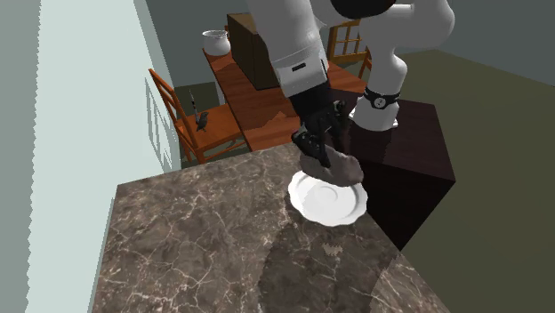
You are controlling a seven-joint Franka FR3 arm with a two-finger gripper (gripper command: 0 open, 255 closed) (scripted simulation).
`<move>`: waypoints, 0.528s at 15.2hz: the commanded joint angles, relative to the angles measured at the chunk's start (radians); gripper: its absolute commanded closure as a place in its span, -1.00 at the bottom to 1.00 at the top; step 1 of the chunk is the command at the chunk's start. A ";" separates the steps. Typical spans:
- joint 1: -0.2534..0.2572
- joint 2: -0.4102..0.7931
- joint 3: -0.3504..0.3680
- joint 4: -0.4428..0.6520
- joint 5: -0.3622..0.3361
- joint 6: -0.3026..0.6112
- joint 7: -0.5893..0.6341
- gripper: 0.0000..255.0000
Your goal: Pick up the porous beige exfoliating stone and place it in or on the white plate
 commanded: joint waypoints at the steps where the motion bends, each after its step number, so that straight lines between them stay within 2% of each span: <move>1: 0.016 -0.084 0.005 -0.093 -0.033 0.039 0.032 1.00; 8: 0.015 -0.003 0.012 -0.109 0.044 0.101 -0.048 1.00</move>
